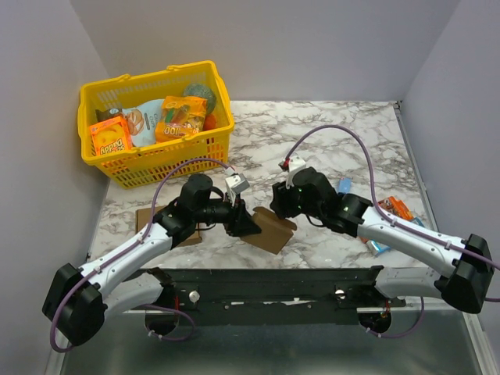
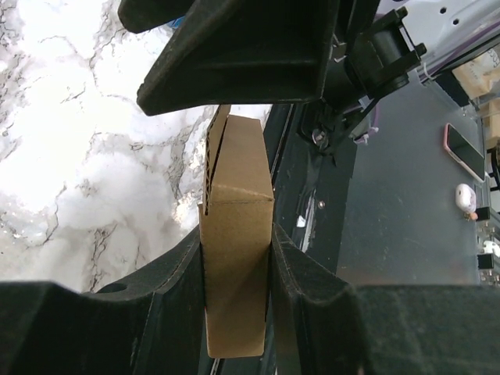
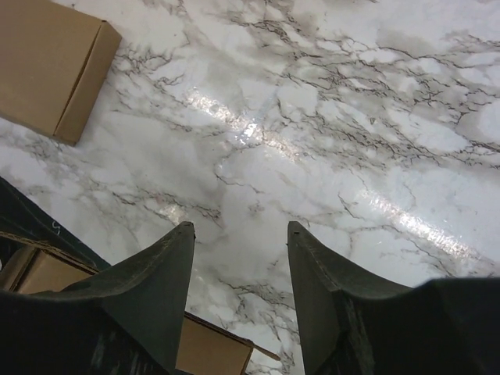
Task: Fold the paper box
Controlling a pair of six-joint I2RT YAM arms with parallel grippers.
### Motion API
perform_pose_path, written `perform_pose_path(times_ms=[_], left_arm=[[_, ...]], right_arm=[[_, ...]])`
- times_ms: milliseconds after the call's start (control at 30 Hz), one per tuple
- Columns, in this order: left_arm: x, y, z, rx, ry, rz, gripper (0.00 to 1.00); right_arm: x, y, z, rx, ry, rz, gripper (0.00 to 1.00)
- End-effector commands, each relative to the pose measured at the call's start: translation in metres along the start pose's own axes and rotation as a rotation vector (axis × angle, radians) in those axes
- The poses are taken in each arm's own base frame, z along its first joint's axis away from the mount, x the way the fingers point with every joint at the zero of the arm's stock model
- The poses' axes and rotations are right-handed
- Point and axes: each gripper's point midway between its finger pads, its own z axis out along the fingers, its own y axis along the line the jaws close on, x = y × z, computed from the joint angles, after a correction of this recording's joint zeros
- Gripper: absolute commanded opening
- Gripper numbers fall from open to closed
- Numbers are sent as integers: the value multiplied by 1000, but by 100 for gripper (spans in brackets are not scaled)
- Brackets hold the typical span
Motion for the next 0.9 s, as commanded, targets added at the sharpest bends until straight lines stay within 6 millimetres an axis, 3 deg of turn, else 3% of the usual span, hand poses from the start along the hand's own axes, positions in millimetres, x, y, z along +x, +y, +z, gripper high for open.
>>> perform_pose_path(times_ms=[0, 267, 500, 633, 867], left_arm=[[-6, 9, -2, -73, -30, 8, 20], [-7, 26, -4, -181, -55, -45, 17], [-11, 33, -8, -239, -106, -84, 16], [-12, 41, -11, -288, -168, -148, 15], [-30, 43, -23, -326, -339, -181, 15]], right_arm=[[-15, 13, -7, -6, -52, 16, 58], [6, 47, -7, -85, 8, 31, 58], [23, 63, -4, -121, 69, 58, 58], [34, 70, -3, -135, 115, 136, 58], [46, 103, 0, -240, 189, 284, 58]])
